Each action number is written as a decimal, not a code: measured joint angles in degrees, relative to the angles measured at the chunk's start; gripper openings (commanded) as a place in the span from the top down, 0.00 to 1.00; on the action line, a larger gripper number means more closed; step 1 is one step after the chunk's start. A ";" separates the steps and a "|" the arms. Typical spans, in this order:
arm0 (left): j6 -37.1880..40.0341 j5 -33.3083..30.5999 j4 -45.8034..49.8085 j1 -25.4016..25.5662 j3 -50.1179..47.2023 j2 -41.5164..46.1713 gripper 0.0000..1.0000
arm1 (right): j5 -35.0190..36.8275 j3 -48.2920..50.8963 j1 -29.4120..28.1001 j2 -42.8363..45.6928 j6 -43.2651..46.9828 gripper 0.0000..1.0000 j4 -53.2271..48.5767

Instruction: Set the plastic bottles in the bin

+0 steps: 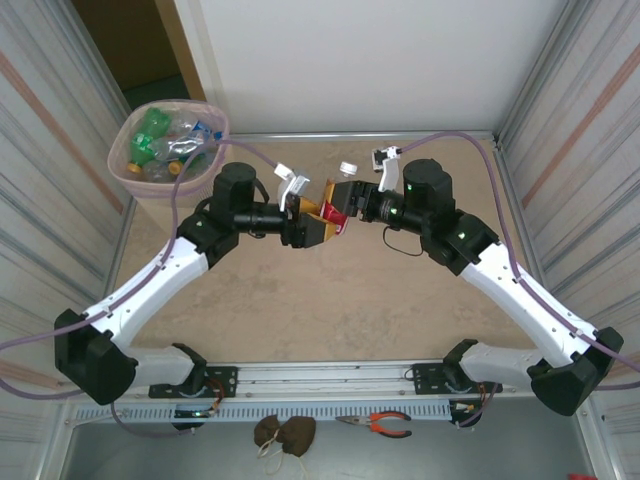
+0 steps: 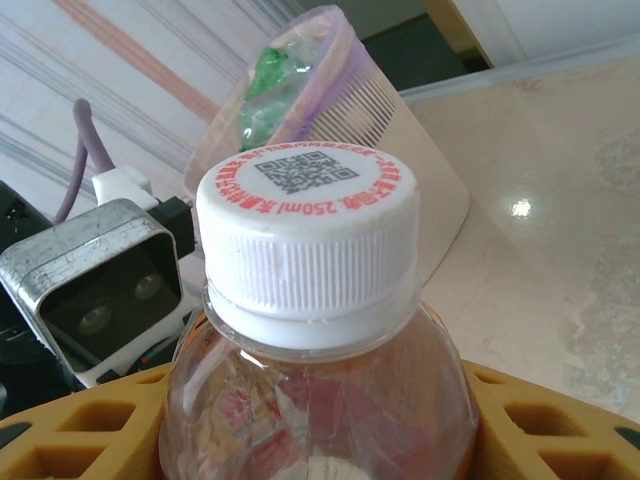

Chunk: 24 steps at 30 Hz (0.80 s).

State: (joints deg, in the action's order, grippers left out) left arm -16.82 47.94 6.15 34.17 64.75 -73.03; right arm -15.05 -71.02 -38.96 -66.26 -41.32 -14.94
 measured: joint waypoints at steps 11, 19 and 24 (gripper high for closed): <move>1.73 -0.11 1.68 0.44 1.05 0.26 0.43 | 0.15 0.00 0.00 0.59 0.39 0.19 -0.15; 7.06 -4.07 12.24 -7.37 4.39 4.04 0.44 | 2.36 -0.26 0.37 1.99 1.55 0.06 -2.93; 15.13 -8.31 25.99 -16.61 14.36 6.34 0.43 | 3.23 -0.39 2.56 3.43 1.57 0.06 -4.04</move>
State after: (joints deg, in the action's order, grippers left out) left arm -1.69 39.64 32.14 17.56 79.11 -66.70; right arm -11.81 -71.42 -36.40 -62.83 -39.75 -18.98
